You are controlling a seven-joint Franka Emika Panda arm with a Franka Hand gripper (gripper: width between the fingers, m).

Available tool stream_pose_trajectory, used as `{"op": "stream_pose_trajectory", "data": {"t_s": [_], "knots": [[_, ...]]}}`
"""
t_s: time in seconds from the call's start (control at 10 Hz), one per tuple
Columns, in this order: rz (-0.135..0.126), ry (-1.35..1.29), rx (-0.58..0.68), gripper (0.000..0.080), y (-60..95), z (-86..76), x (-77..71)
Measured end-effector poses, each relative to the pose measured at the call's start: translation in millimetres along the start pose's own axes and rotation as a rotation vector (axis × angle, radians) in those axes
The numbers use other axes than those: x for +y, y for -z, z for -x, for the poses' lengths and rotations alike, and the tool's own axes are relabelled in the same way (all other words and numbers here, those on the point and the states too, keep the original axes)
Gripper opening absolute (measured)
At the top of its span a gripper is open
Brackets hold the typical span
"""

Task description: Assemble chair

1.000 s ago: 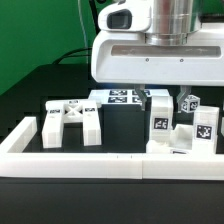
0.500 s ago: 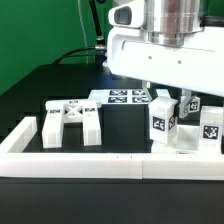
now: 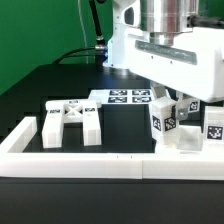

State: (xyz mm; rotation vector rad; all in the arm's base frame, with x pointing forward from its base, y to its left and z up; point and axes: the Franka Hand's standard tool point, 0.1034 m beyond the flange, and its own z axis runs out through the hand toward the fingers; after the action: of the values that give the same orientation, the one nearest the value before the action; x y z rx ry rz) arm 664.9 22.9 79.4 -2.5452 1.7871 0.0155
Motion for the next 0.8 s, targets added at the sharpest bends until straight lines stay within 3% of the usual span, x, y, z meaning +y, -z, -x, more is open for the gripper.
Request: {"op": "stream_pose_trajectory", "data": {"t_s": [0.5, 0.6, 0.8], "knots": [[-0.002, -0.145, -0.001, 0.0290, -0.5, 3.5, -1.8], [-0.002, -0.124, -0.001, 0.0369, -0.8, 3.7, -1.7], [-0.001, -0.007, -0.001, 0.0619, -0.5, 2.7, -1.3]]}}
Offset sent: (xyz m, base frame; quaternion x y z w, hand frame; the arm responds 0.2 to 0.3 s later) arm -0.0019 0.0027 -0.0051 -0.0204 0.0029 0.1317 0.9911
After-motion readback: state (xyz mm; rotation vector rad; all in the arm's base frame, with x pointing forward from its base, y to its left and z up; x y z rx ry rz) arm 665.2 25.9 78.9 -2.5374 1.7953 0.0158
